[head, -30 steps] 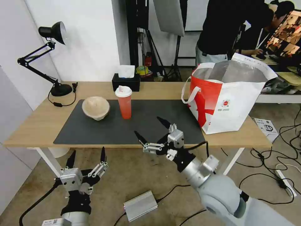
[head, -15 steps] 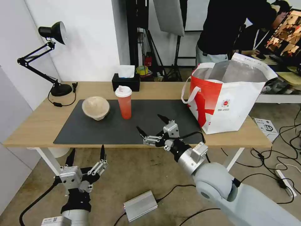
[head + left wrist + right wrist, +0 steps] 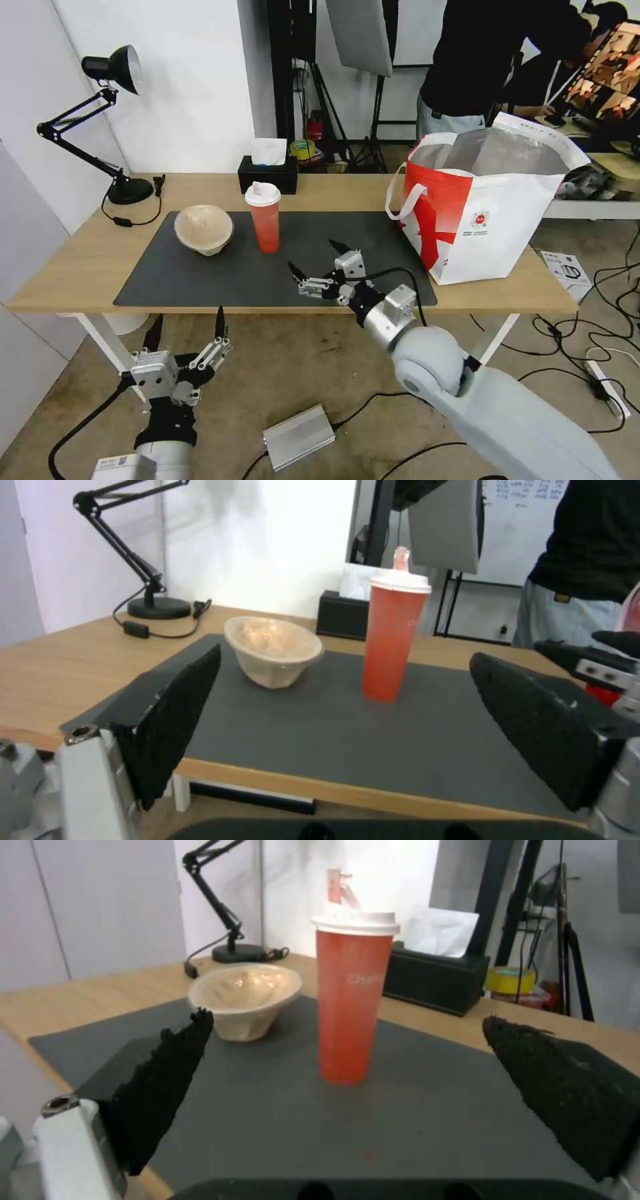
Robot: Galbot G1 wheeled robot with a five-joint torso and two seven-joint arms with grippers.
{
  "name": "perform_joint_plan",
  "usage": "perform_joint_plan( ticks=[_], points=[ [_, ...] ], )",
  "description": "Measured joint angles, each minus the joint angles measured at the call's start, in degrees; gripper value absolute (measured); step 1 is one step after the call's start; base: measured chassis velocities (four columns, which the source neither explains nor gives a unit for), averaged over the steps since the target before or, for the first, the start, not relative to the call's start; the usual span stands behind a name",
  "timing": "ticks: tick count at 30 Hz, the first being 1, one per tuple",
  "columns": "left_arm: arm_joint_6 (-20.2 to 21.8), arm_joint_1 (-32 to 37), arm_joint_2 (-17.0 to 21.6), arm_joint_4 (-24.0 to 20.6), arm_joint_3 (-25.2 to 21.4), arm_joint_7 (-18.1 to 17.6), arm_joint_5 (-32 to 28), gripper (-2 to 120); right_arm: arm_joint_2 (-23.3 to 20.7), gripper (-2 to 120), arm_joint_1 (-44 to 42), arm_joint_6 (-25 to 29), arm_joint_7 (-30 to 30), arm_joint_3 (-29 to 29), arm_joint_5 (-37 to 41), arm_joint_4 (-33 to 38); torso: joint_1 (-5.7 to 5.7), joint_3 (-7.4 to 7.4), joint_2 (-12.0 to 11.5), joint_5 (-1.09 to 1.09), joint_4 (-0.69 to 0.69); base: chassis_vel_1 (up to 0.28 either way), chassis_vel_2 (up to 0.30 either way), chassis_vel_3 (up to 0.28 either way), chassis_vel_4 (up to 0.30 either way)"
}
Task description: Pick up the trash from the table and place it into the takeout bag.
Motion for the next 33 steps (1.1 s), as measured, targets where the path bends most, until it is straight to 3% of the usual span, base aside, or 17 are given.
perform_joint_plan(
  ticks=[33],
  points=[
    [0.02, -0.73, -0.02, 0.97, -0.05, 0.00, -0.30, 100, 8.95, 100, 10.92, -0.50, -0.51, -3.25, -0.19, -13.54, 0.00, 0.00, 0.01, 0.00, 0.00, 0.000, 0.000, 0.000, 0.000]
  ],
)
